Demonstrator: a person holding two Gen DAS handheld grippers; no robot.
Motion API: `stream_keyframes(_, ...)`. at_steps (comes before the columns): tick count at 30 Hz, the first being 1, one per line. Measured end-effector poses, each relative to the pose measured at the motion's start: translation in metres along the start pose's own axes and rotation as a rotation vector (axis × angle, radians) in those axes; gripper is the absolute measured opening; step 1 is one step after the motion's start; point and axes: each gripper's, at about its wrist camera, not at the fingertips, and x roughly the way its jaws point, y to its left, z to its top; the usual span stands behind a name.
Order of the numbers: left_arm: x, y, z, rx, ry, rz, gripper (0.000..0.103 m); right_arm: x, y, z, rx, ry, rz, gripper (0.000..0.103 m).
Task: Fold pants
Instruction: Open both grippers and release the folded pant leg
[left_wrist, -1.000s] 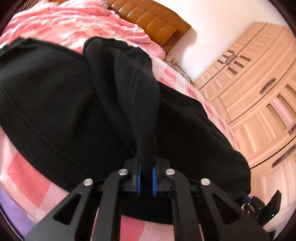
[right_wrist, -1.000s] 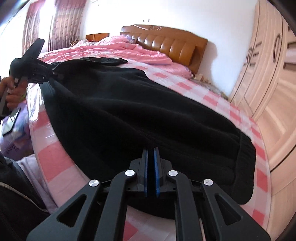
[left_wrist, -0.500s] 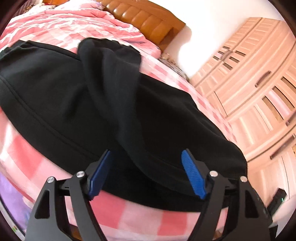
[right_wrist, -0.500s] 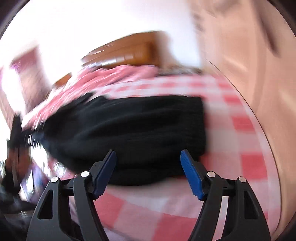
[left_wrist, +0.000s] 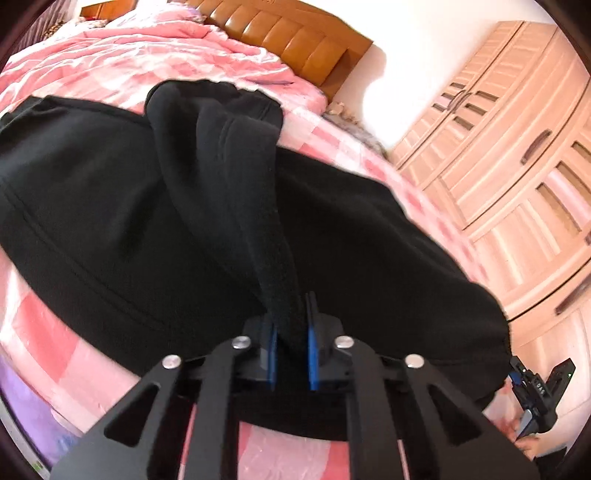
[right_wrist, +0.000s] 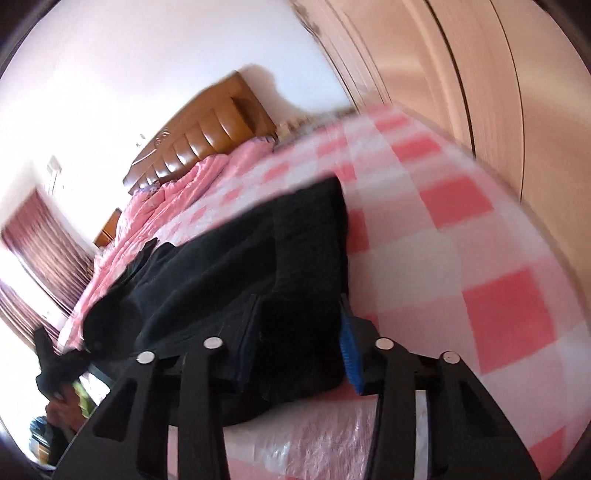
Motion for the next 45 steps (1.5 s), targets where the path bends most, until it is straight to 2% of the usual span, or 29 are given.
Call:
stream_keyframes(2, -0.011, -0.004, 0.006, 0.018, -0.032, -0.018, 0.010, -0.016, 0.007, 0.002, -0.022, -0.042, -0.004, 0.010)
stream_keyframes(3, -0.019, -0.007, 0.011, 0.034, -0.053, -0.025, 0.010, -0.024, 0.011, 0.007, -0.025, -0.062, 0.022, 0.010)
stream_keyframes(6, -0.042, -0.012, 0.022, 0.042, -0.110, -0.034, 0.010, -0.036, 0.025, 0.012, -0.070, -0.068, 0.045, 0.010)
stream_keyframes(8, -0.054, -0.011, 0.027, 0.035, -0.119, -0.054, 0.010, -0.044, 0.032, 0.012, -0.080, -0.079, 0.063, 0.010)
stream_keyframes(10, -0.060, -0.009, 0.028, 0.036, -0.122, -0.043, 0.010, -0.047, 0.034, 0.009, -0.081, -0.081, 0.074, 0.010)
stream_keyframes(12, -0.057, -0.005, 0.025, 0.050, -0.114, -0.014, 0.010, -0.043, 0.032, 0.004, -0.097, -0.057, 0.060, 0.010)
stream_keyframes(14, -0.044, 0.003, 0.016, 0.048, -0.070, 0.012, 0.010, -0.034, 0.025, -0.007, -0.081, -0.007, 0.051, 0.011)
stream_keyframes(16, -0.026, 0.008, 0.004, 0.066, -0.014, 0.065, 0.013, -0.018, 0.017, -0.023, -0.103, 0.067, -0.021, 0.017)
stream_keyframes(18, -0.008, 0.010, -0.009, 0.103, 0.037, 0.153, 0.019, -0.010, 0.013, -0.032, -0.142, 0.101, -0.081, 0.021)
stream_keyframes(19, -0.003, 0.010, -0.014, 0.117, 0.049, 0.174, 0.023, -0.012, 0.011, -0.033, -0.140, 0.099, -0.079, 0.022)
stream_keyframes(20, -0.003, 0.010, -0.019, 0.131, 0.040, 0.170, 0.030, -0.016, 0.008, -0.032, -0.131, 0.098, -0.083, 0.035)
stream_keyframes(21, -0.006, 0.008, -0.022, 0.148, 0.028, 0.148, 0.046, -0.020, 0.006, -0.031, -0.132, 0.093, -0.090, 0.056)
stream_keyframes(22, -0.008, 0.006, -0.023, 0.154, 0.028, 0.123, 0.057, -0.024, 0.005, -0.029, -0.141, 0.079, -0.107, 0.063)
stream_keyframes(23, -0.010, 0.005, -0.025, 0.153, 0.022, 0.117, 0.070, -0.028, 0.005, -0.029, -0.151, 0.065, -0.121, 0.065)
stream_keyframes(25, -0.011, 0.004, -0.027, 0.154, 0.011, 0.126, 0.071, -0.028, 0.002, -0.029, -0.166, 0.081, -0.140, 0.064)
stream_keyframes(28, -0.008, 0.004, -0.029, 0.135, 0.017, 0.122, 0.071, -0.018, -0.004, -0.034, -0.181, 0.127, -0.195, 0.059)
stream_keyframes(30, -0.008, 0.004, -0.029, 0.131, 0.017, 0.121, 0.071, -0.018, -0.009, -0.035, -0.151, 0.131, -0.172, 0.049)
stream_keyframes(32, -0.009, 0.004, -0.028, 0.130, 0.019, 0.121, 0.071, -0.023, -0.011, -0.034, -0.140, 0.107, -0.179, 0.044)
stream_keyframes(35, -0.008, 0.005, -0.027, 0.129, 0.018, 0.119, 0.072, -0.034, -0.017, -0.028, -0.117, 0.069, -0.194, 0.044)
stream_keyframes(38, -0.007, 0.002, -0.028, 0.138, 0.009, 0.124, 0.076, -0.025, -0.017, -0.032, -0.163, 0.120, -0.283, 0.044)
stream_keyframes(41, -0.006, -0.002, -0.031, 0.155, 0.010, 0.140, 0.078, -0.010, -0.009, -0.041, -0.208, 0.177, -0.272, 0.043)
stream_keyframes(43, -0.006, -0.003, -0.031, 0.156, 0.014, 0.133, 0.078, -0.004, -0.003, -0.045, -0.232, 0.182, -0.298, 0.042)
stream_keyframes(45, -0.007, -0.002, -0.029, 0.145, 0.017, 0.120, 0.078, -0.002, -0.006, -0.042, -0.197, 0.181, -0.278, 0.041)
